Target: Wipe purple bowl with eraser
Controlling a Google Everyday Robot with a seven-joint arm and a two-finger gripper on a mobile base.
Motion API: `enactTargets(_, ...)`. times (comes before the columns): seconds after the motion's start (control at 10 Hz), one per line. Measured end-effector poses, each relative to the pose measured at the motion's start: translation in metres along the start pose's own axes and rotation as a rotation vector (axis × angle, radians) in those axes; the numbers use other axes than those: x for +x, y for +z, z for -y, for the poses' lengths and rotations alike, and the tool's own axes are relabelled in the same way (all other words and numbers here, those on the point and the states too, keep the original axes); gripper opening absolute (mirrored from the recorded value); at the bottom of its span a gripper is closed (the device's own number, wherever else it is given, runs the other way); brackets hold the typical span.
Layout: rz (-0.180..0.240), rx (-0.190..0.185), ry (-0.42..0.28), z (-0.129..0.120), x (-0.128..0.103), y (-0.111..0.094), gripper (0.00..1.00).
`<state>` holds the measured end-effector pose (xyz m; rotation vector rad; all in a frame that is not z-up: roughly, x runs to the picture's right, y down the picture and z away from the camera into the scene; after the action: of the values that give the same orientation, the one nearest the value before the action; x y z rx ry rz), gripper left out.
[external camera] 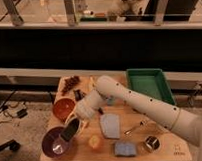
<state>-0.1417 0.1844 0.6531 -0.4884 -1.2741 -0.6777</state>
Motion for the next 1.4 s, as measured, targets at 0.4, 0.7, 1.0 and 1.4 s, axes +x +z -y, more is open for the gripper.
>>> enactTargets(0.4, 0.007, -0.001, -0.004, -0.002, -0.002, 0.0, 0.06)
enactTargets(0.7, -0.004, -0.001, -0.011, -0.003, -0.003, 0.0, 0.06)
enactTargets(1.0, -0.026, -0.024, -0.064, 0.001, -0.01, 0.035, 0.06)
enactTargets(1.4, -0.004, -0.045, -0.129, 0.018, -0.023, 0.075, 0.06)
